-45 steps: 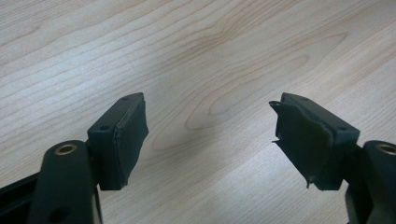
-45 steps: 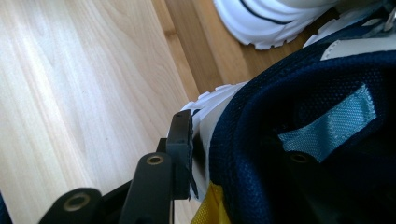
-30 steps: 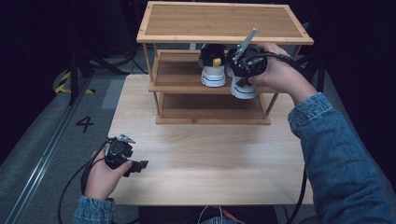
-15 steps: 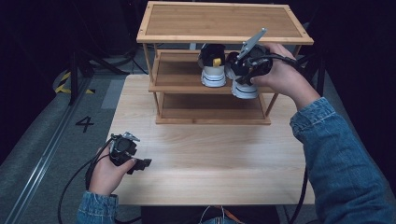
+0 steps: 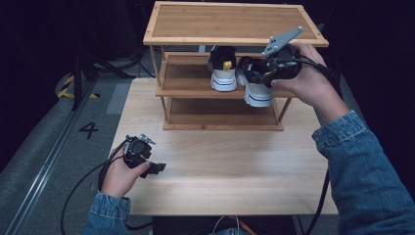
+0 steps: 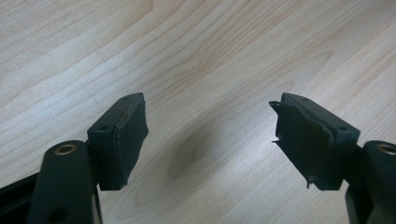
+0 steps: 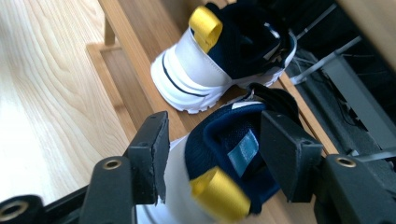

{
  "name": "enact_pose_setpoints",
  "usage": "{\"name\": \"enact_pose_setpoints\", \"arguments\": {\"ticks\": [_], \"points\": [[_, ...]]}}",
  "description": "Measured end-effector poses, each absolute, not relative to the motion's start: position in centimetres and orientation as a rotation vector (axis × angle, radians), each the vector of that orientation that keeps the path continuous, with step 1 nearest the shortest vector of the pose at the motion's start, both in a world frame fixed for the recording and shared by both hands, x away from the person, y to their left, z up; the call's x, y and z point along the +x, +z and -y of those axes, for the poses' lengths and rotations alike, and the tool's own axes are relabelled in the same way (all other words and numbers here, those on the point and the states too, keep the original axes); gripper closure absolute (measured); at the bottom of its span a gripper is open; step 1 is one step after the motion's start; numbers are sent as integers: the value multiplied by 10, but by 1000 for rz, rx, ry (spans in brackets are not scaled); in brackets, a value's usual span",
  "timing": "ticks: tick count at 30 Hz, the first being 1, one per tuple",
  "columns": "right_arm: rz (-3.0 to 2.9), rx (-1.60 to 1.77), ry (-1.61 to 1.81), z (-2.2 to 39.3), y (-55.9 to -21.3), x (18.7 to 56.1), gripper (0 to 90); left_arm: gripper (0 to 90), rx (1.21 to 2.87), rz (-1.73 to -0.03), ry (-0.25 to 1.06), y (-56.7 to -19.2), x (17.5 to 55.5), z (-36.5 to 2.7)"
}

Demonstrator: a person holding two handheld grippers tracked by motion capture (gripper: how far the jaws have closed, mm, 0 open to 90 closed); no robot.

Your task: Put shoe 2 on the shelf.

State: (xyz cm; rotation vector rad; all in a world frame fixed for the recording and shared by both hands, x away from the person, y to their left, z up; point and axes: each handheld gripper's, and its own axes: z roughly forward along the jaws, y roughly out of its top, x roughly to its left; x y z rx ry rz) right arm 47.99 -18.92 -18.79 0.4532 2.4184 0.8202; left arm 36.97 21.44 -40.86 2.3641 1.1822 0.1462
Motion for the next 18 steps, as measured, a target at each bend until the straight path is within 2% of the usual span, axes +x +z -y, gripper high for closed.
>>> {"name": "enact_pose_setpoints", "arguments": {"ticks": [8,16,18], "points": [[-2344,589,912,216,-186,449,491,256,2380,-1156,132,-408,379,-203],[-2324,739,962,232,-200,440,614,256,2389,-1127,128,-409,383,-198],[-2329,771,956,233,-206,441,672,256,2385,-1132,135,-409,383,-199]]}}
